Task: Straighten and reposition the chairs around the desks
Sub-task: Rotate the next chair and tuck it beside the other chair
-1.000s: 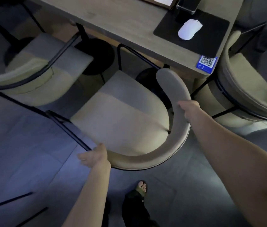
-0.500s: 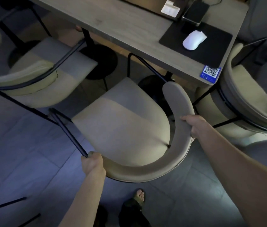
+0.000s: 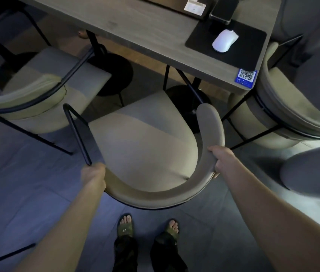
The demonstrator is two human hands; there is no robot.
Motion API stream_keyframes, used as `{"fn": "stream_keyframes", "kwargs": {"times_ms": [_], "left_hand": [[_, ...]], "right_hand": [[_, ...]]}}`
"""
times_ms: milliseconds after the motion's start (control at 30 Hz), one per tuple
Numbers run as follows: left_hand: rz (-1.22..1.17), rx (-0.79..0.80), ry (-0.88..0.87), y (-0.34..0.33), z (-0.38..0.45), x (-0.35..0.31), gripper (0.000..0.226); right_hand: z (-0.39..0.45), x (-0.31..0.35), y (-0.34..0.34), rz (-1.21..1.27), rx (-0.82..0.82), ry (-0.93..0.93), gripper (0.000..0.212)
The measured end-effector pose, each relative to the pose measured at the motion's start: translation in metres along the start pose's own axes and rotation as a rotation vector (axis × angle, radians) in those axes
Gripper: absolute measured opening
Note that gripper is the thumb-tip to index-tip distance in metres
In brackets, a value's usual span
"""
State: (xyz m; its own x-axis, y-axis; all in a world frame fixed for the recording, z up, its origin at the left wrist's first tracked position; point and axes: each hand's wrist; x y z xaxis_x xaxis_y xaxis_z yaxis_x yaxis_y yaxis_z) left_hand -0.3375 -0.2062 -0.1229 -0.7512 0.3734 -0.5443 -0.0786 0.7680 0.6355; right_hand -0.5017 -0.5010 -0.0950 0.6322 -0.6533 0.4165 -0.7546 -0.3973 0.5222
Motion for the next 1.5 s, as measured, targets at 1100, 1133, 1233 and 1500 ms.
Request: {"fn": "stream_keyframes", "kwargs": {"times_ms": [1100,1133,1233,1500], "left_hand": [[-0.13,0.171,0.073,0.061,0.045,0.008,0.049],[-0.129,0.19,0.052,0.063,0.046,0.001,0.05],[-0.112,0.201,-0.007,0.067,0.057,-0.019,0.056],[-0.025,0.289,-0.081,0.069,0.085,-0.051,0.053]], "right_hand": [[-0.027,-0.037,-0.005,0.015,0.098,0.109,0.029],[-0.031,-0.043,-0.006,0.049,0.095,0.097,0.027],[-0.043,-0.058,-0.012,0.121,0.08,0.052,0.027],[-0.072,-0.095,-0.025,0.306,0.014,-0.03,0.035]]}}
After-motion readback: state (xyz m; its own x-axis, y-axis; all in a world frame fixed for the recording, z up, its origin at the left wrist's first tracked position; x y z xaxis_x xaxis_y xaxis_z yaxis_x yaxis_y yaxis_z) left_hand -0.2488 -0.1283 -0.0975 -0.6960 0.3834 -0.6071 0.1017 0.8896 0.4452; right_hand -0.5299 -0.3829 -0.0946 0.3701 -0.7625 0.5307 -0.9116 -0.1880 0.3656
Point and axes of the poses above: each hand's wrist, its own z-axis towards the middle knuckle, its own y-axis out of the back of the hand, x = y × z, and after that the axes turned 11 degrees about -x, right-handed
